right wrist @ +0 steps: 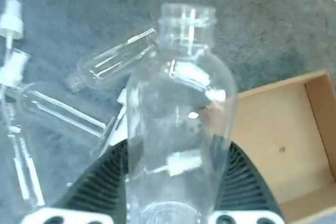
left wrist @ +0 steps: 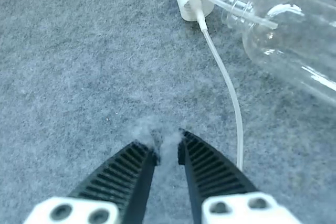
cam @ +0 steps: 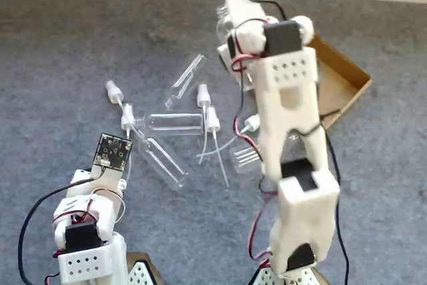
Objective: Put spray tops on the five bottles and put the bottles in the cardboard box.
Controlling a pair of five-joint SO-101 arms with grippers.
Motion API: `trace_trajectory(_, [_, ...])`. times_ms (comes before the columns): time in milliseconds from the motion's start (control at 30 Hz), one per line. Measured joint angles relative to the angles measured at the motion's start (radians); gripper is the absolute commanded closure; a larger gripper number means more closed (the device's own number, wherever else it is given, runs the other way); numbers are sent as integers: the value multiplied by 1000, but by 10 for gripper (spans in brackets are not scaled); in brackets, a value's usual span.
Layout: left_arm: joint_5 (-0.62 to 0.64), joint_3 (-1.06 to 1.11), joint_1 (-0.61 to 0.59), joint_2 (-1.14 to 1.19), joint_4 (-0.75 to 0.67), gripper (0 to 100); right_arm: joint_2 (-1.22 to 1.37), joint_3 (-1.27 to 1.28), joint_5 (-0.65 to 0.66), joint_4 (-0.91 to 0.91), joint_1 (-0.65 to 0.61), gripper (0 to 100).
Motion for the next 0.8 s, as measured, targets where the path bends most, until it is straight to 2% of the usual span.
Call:
trace_trajectory(233, [0, 0, 118, 0, 28, 992, -460, 402, -20, 0, 0, 920])
trace_trajectory(500, [0, -20, 129, 0, 40, 992, -976, 787, -20, -31, 0, 920])
trace_trajectory(633, [0, -130, 127, 3, 95, 992, -1194, 1057, -23, -120, 0, 920])
trace_trajectory(800, [0, -293, 127, 3, 189, 992, -1439, 1459, -25, -322, 0, 920])
